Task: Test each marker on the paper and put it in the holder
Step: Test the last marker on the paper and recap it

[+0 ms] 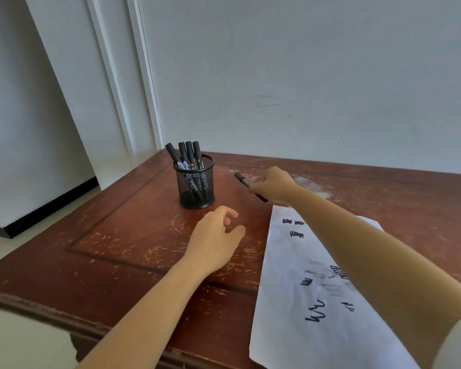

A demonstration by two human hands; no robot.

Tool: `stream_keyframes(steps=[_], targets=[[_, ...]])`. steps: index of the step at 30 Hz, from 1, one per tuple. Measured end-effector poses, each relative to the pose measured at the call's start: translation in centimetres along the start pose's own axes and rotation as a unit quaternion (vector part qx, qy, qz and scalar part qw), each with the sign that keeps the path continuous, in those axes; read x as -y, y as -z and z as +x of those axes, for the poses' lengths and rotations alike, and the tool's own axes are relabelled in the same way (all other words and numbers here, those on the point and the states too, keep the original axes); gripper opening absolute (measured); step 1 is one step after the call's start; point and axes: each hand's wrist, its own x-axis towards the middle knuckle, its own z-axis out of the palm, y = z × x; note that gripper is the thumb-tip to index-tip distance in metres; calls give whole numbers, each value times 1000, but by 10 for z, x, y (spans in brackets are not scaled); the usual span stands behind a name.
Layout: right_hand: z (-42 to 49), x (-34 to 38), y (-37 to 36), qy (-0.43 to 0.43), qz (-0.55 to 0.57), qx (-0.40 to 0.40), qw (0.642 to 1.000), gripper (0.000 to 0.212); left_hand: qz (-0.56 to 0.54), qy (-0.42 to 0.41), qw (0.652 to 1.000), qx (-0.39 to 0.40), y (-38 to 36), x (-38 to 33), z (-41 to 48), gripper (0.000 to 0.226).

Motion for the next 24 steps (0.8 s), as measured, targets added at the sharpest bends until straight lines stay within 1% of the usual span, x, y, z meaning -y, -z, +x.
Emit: stream_keyframes(steps=[4, 8, 11, 14, 16, 19, 22, 24], targets=[[-33, -18, 34, 28, 52, 26, 998, 42, 42, 1, 999, 3, -4, -6, 1, 36], [-70, -41, 59, 30, 74, 55, 995, 39, 92, -24, 995, -12, -12, -17, 6, 52], [-97, -58, 75, 36, 100, 79, 991, 26, 70, -81, 994, -31, -23, -29, 5, 60], [-116, -75, 89, 41, 71, 51, 995, 26, 62, -157, 984, -47, -32, -42, 2, 61], [-126, -85, 97, 38, 82, 37, 995, 24, 68, -198, 977, -33, -38, -50, 2, 60], [-142, -93, 103, 37, 120, 43, 991, 19, 101, -231, 968, 19, -48, -60, 2, 56], [-151, -96, 105, 25, 154, 47, 987, 23, 143, -252, 956, 43, -57, -70, 0, 38], [-154, -97, 103, 11, 208, 37, 977, 27, 118, -270, 954, 52, -61, -73, -2, 25]])
